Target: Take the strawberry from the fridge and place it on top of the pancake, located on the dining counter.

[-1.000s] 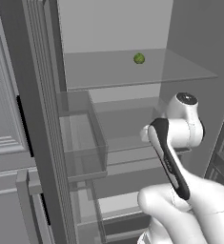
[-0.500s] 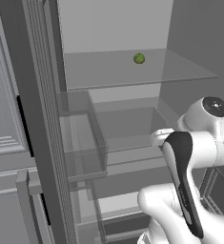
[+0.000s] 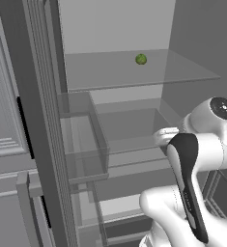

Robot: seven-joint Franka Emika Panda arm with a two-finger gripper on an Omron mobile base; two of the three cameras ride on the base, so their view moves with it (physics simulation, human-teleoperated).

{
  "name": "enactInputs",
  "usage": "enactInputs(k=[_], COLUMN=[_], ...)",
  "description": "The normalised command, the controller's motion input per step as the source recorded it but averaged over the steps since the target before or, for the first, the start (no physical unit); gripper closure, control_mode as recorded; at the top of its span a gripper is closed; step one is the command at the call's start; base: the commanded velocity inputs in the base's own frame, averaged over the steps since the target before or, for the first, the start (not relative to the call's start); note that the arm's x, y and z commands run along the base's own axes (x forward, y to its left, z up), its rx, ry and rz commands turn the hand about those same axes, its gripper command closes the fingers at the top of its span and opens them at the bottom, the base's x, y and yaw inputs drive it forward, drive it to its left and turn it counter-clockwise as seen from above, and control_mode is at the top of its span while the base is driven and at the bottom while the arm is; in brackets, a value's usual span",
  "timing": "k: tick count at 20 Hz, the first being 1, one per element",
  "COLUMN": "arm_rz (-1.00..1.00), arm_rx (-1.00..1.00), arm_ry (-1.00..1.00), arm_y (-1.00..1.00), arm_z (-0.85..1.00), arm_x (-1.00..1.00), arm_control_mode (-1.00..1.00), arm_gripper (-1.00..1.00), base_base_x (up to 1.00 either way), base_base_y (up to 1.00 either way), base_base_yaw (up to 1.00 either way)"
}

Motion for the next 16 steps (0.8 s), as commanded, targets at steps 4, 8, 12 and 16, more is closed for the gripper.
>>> enactInputs(k=[4, 8, 12, 16], arm_rz=[0.0, 0.0, 0.0, 0.0], arm_rx=[0.0, 0.0, 0.0, 0.0], arm_ry=[0.0, 0.0, 0.0, 0.0], arm_y=[0.0, 0.0, 0.0, 0.0], arm_z=[0.0, 0.0, 0.0, 0.0], arm_x=[0.0, -0.14, -0.28, 0.0], arm_control_mode=[-1.0, -1.0, 1.0, 1.0], arm_gripper=[1.0, 1.0, 1.0, 1.0], base_base_x=[0.0, 0.0, -0.35, -0.86], base_base_y=[0.0, 0.0, 0.0, 0.0], base_base_yaw=[0.0, 0.0, 0.0, 0.0])
